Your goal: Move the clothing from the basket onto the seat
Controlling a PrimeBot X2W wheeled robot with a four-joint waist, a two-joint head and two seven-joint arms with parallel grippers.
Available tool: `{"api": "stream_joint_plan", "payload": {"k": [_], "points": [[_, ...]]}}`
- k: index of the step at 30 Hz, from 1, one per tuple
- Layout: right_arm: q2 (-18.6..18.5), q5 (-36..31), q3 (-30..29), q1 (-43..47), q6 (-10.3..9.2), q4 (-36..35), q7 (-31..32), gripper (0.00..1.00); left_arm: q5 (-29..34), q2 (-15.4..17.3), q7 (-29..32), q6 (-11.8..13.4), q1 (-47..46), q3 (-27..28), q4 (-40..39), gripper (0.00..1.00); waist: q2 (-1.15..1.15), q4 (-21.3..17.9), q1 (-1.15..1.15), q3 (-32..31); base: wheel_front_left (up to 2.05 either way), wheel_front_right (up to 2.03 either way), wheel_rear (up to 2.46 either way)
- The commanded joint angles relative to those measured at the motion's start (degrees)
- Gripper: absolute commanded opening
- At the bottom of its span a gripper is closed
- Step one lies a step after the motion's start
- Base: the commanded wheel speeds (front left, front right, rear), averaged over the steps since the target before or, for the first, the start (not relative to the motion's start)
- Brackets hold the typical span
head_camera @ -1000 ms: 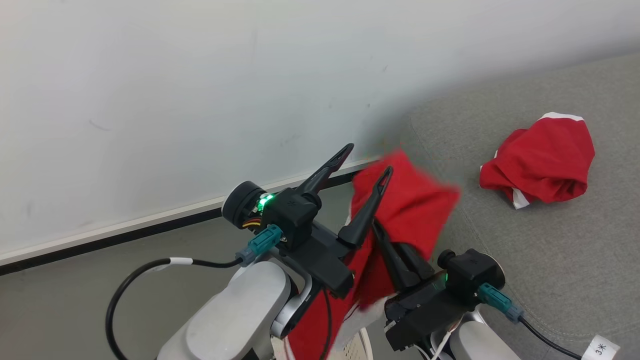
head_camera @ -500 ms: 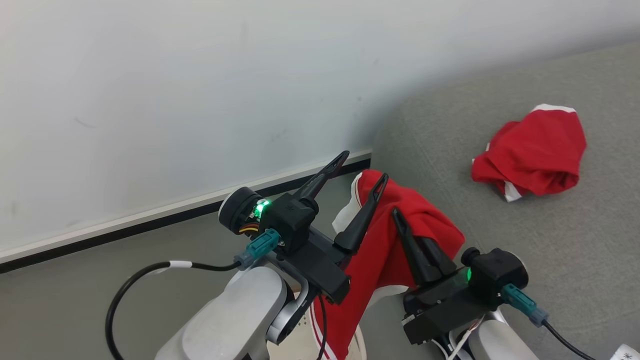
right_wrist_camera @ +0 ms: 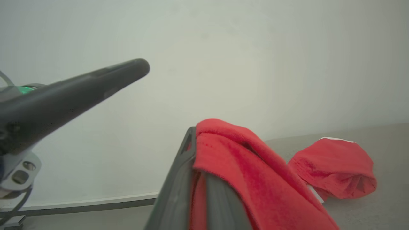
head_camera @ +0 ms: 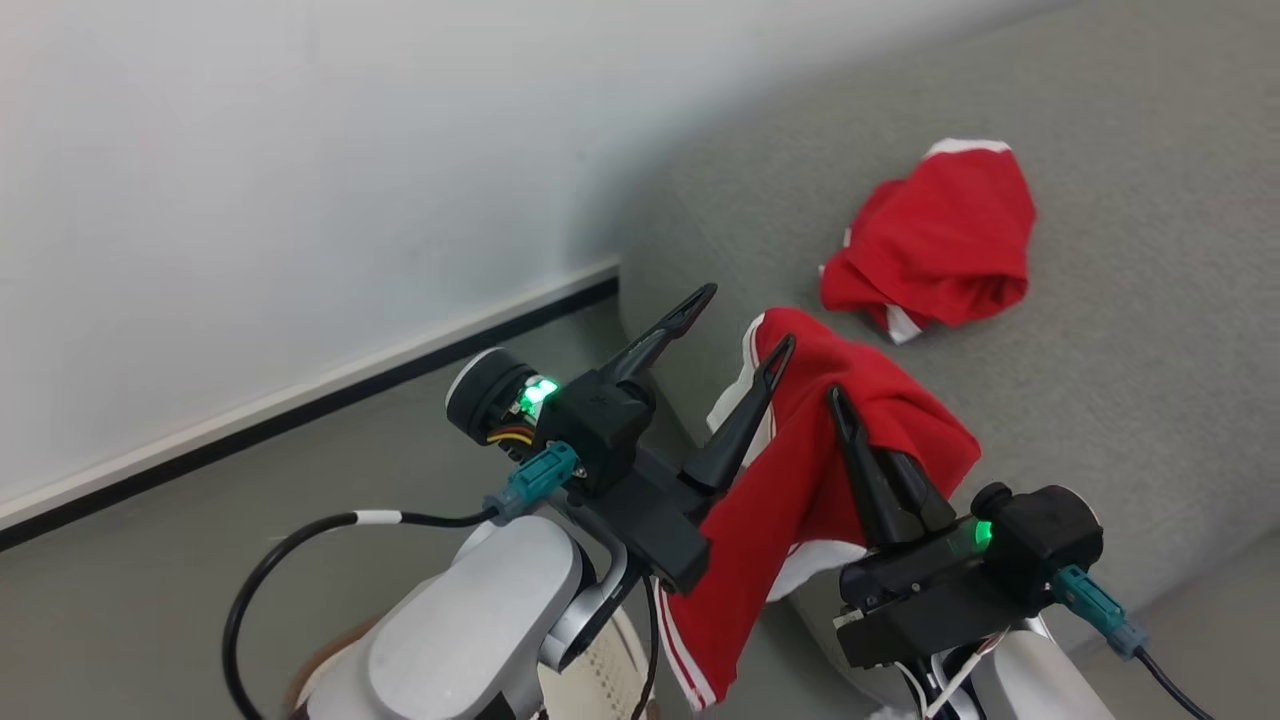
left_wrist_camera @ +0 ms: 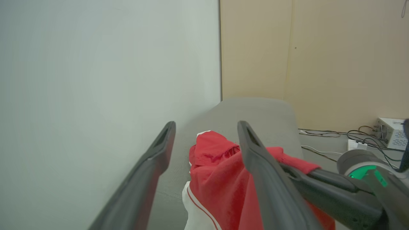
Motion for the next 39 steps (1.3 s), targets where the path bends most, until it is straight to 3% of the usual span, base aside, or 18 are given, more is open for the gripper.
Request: {"api": "stream_joint_plan", "payload": {"k": [1,7,23,31,39], "points": [[0.5,-0.2,-0.3,0.2,0.03,-0.6,-0.1,0.0,0.8,0.3,0.4,-0.2,-0.7,-0.3,-0.1,1.0,-0.01,-4.1,0.0,3.7,0.0,0.0,0.0],[2.2,-0.9,-2.5,0.5,0.03,-2.9,-0.1,0.0,1.3,0.4,1.6,-1.0,-2.3,-1.6,0.5,1.0,-0.01,-8.1,0.0,7.0,0.0,0.0,0.0],[5.1,-2.3,-9.4,2.8,0.03,-7.0,-0.1,0.0,0.4,-1.7,1.1,-4.4,-6.0,-5.5,5.0,1.0,-0.01,-9.5,0.0,11.3,0.0,0.0,0.0],[4.7,0.0,-14.3,-4.7,0.03,-9.2,-0.1,0.0,1.6,-0.5,3.6,-4.1,-7.8,-6.5,5.1,1.0,-0.01,-9.5,0.0,16.4,0.0,0.0,0.0],[1.8,3.2,-21.3,-18.6,0.03,-10.9,-0.1,0.0,4.8,1.5,8.8,-4.4,-13.1,-7.9,1.9,1.0,-0.01,-8.3,0.0,26.8,0.0,0.0,0.0]]}}
